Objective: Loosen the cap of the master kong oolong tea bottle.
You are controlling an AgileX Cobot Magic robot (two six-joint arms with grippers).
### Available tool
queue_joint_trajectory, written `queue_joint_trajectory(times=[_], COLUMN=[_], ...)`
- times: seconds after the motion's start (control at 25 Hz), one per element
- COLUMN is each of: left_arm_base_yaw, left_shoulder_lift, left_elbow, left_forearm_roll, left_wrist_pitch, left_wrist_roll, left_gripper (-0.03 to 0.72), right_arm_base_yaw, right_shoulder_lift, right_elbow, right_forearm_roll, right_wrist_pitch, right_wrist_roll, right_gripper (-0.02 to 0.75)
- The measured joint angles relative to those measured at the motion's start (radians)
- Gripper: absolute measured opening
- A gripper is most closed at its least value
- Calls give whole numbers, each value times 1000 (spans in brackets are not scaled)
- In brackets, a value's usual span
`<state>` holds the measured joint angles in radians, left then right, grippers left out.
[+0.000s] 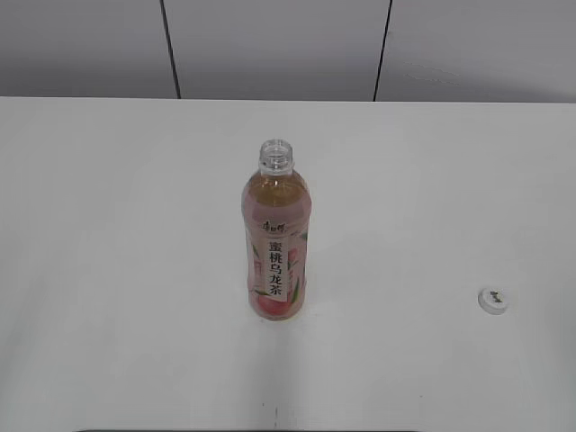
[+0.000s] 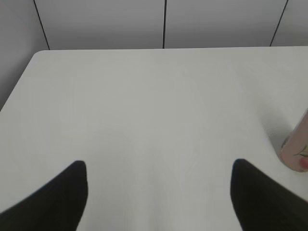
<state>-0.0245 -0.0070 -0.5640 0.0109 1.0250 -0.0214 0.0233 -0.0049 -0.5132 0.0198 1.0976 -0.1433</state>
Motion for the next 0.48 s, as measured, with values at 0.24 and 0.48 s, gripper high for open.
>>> queue_joint_trajectory(times=[0.24,0.48], left_arm_base_yaw=[0,0], left_shoulder_lift=[0,0], left_elbow=[0,0], left_forearm_roll=[-3,-3], left_wrist_pitch=[0,0], left_wrist_roll=[0,0], left_gripper=[524,522], right_arm_base_yaw=[0,0], right_shoulder_lift=[0,0], right_elbow=[0,0], right_forearm_roll=[0,0], right_wrist_pitch=[0,0], right_wrist_roll=[1,1], right_gripper=[473,473])
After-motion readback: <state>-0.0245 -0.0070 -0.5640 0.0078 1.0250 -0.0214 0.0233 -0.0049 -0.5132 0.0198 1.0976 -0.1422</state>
